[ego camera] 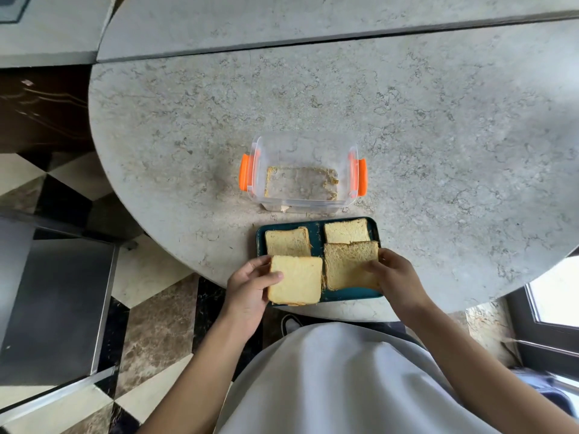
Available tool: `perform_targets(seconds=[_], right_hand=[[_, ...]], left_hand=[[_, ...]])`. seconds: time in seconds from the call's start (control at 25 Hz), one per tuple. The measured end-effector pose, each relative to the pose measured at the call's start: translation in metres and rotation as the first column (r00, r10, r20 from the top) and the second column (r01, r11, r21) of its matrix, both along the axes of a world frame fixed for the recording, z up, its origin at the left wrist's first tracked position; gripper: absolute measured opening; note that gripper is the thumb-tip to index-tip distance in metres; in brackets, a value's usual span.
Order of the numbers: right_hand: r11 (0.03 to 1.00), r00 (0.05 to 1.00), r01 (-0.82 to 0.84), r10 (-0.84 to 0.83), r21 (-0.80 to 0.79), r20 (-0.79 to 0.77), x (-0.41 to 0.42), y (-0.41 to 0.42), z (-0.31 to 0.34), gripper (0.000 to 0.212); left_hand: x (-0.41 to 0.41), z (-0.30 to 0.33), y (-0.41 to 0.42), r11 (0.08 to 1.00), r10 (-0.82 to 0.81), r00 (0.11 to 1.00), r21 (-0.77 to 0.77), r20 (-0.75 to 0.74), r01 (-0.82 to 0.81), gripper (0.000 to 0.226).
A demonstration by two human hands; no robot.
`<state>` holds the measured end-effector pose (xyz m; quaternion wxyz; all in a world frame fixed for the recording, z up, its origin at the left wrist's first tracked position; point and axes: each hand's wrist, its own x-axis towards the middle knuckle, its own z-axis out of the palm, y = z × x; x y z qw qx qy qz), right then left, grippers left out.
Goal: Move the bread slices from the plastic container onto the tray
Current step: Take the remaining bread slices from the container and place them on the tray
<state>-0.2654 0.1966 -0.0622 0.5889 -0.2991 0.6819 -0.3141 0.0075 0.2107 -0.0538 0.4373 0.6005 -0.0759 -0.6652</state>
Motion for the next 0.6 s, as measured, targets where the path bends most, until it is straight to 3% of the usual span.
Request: perform_targets(seconds=[0.2, 0.44, 0.6], right_hand=[[0.992, 0.972, -0.055, 0.08, 0.117, -0.22, 0.002, 0.001, -0.024, 0.007], [0.959, 0.798, -0.258, 0.281, 0.119, -0.533, 0.01, 0.007, -0.018, 0.048], [0.941, 0.676, -0.337, 0.266, 0.032, -0.687, 0.011, 0.008, -0.012, 0.054]], left_hand=[[-0.012, -0.034, 0.005, 0.995, 0.055, 0.99, 0.077, 0.134, -0.065, 0.048], [-0.015, -0.036, 0.012, 0.988, -0.147, 0.873, 0.106, 0.465, 0.11, 0.047], [-0.011, -0.031, 0.015, 0.97, -0.242, 0.792, 0.151, 0.561, 0.19, 0.049]])
